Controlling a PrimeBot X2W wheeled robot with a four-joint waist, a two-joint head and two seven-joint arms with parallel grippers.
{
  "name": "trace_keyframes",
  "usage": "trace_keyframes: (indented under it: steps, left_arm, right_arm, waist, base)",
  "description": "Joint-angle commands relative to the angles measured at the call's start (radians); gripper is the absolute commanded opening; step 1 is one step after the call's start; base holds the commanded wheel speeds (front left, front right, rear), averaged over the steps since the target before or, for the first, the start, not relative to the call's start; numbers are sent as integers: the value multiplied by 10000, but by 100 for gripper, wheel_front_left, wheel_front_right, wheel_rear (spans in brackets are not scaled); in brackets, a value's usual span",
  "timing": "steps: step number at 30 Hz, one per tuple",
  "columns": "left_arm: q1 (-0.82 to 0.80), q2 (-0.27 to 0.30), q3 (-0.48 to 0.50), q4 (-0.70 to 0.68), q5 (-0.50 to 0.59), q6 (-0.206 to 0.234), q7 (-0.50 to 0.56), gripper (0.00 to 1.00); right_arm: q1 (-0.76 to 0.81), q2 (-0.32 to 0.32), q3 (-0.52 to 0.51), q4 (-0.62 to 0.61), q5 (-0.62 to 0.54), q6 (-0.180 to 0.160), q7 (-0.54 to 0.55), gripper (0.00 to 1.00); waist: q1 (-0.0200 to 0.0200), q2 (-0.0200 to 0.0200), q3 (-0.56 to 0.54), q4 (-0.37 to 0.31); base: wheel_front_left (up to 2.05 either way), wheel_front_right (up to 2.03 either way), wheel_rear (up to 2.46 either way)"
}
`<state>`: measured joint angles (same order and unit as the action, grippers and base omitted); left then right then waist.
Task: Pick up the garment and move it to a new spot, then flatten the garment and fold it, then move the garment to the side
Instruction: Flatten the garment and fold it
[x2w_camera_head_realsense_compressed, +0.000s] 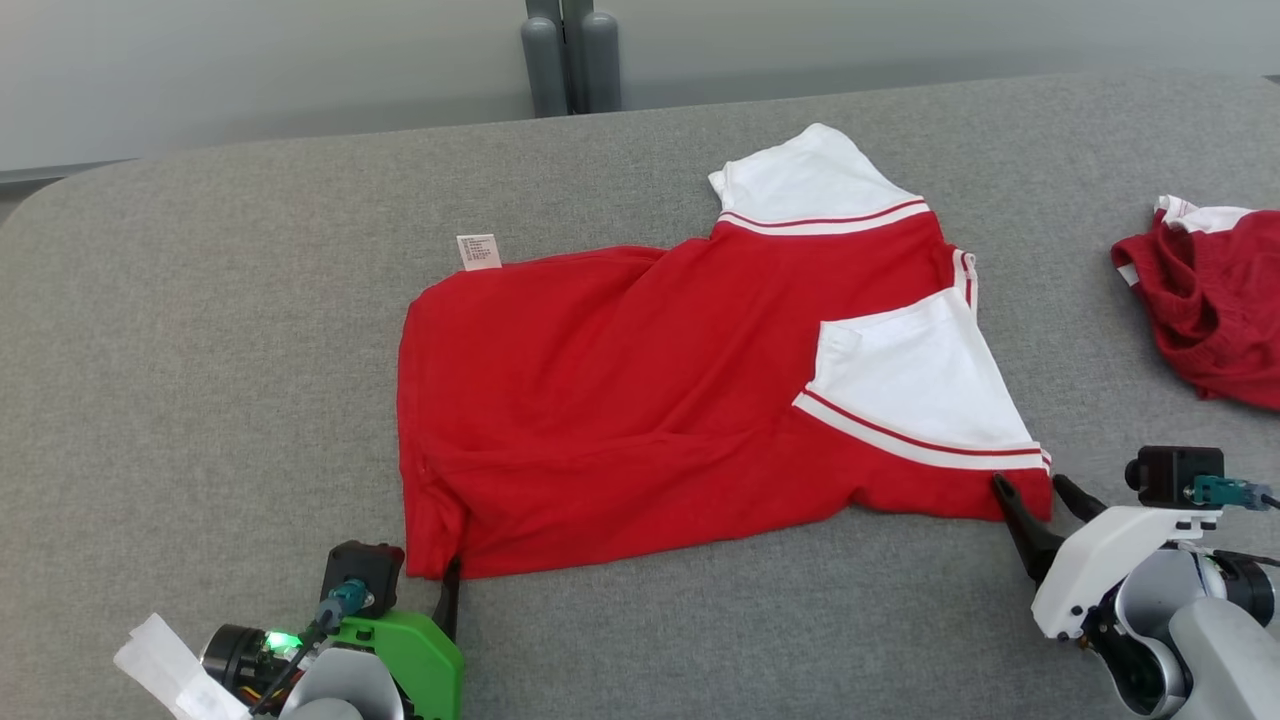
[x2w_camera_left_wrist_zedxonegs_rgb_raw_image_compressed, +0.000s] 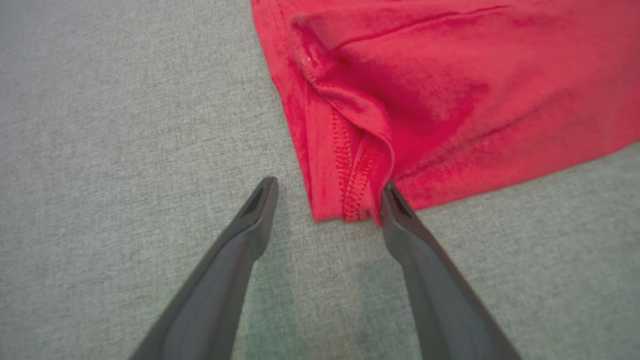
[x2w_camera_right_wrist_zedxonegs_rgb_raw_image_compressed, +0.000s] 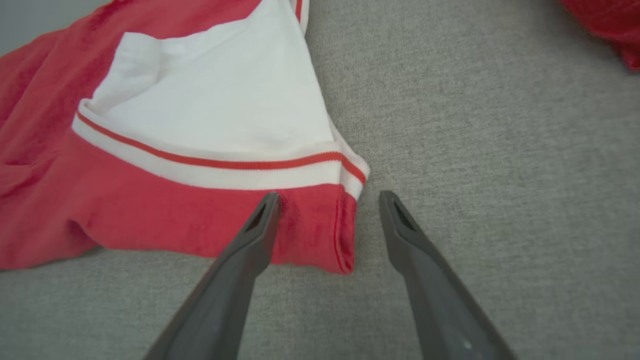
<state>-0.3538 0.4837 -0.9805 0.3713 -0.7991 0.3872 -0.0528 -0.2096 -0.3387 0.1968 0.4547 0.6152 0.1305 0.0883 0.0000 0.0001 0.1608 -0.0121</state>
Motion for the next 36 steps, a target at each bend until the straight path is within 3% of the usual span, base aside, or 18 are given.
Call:
trace_keyframes:
  steps: [1,3,4,5,6,7,9,10,22,29,36]
  left_arm:
    - [131,34,2,29,-37,-48,22,100]
    - [130,30,0,23,-89,-121,20,97]
    - [129,28,-3,31,-93,-145,18,92]
    - [128,7,-15,59,-118,-179,17,80]
    - [121,-5,-17,87,-146,-229,14,49]
    - [108,-22,-19,118,-168,-247,6,38]
    - [82,-33,27,161,-202,-255,-64,9]
    - [71,-25,55,171,-205,-258,-86,0]
    - [694,315,643,-611,-957,-402,-513,0]
    - [1213,1135,606,-1876,-1222,-725,-195,0]
    - [1820,1975,505,-3123,-1489,-722,243,0]
  right_arm:
    - [96,59,-23,25,34,5,63,100]
    - [88,105,14,-14,84,5,143,100]
    - [84,117,34,-28,93,5,148,82]
    - [68,128,73,-49,119,5,165,42]
    - [47,139,100,-71,154,5,162,13]
    - [20,147,143,-97,204,5,156,0]
    - [-39,123,193,-131,247,5,89,0]
    - [-60,116,202,-139,280,5,60,0]
    - [188,-394,399,-717,1144,5,330,0]
    - [683,-1289,369,-1856,2182,5,1335,0]
    - [1692,-1895,153,-2903,3166,5,2796,0]
  waist:
    - [0,-1,-3,1]
    - [0,-1,-8,8]
    - [0,-1,-10,11]
    - [0,-1,-11,15]
    - [0,-1,-12,19]
    - [0,-1,-15,22]
    - [0,-1,-24,28]
    - [0,-1,-31,31]
    - [0,-1,-449,31]
    - [0,-1,-695,14]
    - [0,-1,-952,59]
  base:
    - [0,0,0]
    - [0,0,0]
    - [0,0,0]
    - [0,0,0]
    - [0,0,0]
    - [0,0,0]
    - [0,0,0]
    - [0,0,0]
    - [0,0,0]
    - [0,0,0]
    - [0,0,0]
